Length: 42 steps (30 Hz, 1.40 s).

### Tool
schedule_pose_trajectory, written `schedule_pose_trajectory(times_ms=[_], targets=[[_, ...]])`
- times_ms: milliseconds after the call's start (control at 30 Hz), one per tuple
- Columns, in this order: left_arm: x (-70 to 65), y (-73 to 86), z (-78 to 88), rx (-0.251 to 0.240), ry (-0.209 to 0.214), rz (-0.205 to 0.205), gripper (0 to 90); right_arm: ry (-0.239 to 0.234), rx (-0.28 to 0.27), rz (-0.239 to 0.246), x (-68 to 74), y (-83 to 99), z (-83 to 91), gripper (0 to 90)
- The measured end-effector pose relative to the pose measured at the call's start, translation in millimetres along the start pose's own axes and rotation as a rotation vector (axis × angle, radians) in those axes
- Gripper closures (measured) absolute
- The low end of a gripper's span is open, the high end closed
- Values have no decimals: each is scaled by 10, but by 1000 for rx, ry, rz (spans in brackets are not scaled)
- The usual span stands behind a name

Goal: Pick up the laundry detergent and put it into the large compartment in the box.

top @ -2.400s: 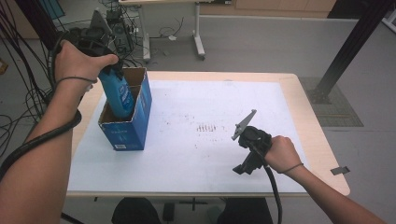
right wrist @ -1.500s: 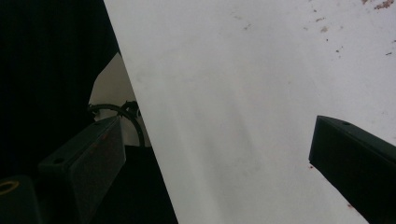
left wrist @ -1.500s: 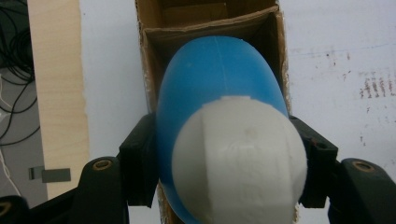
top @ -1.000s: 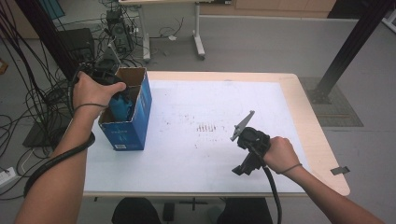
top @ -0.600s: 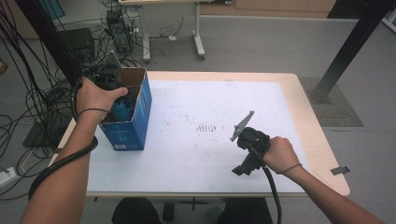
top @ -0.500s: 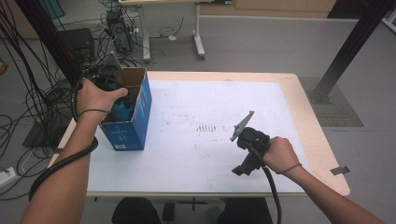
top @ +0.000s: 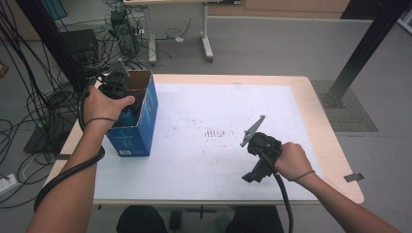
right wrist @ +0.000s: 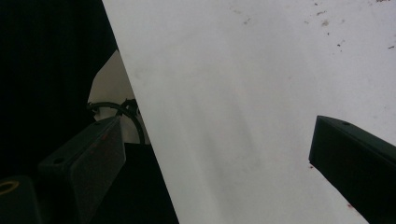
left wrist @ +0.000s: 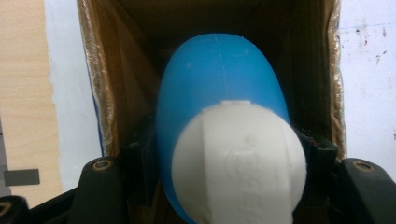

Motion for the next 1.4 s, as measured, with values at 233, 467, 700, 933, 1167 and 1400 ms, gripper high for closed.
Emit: schedule_pose_trajectory(times_ms=[233, 467, 700, 933, 1167, 1400], targets=[[-2, 8, -1, -4, -2, 0, 378, -1, -2, 0, 4, -2, -1, 35], [1, 14, -10, -7, 1, 4, 377, -2, -6, 6, -1, 3, -6, 35], [5, 12, -13, -6, 5, 8, 377, 2, -4, -3, -2, 11, 10, 35], [0, 8, -12, -6, 1, 10, 377, -2, -9, 3, -10, 11, 6, 35], [1, 11, -12, -7, 1, 13, 377, -1, -12, -3, -23, 21, 7, 36], [-2, 9, -13, -6, 0, 14, 377, -3, -14, -3, -26, 25, 9, 35]])
Point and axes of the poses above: each handheld gripper's, and its own axes: z roughly backward along the jaws, y roughly out of its underside, x roughly to its left, the point moved 3 cm from there along -z, roughly forward along the jaws, and after that the axes turned 9 degrees about -y, right-handed, at the moved point
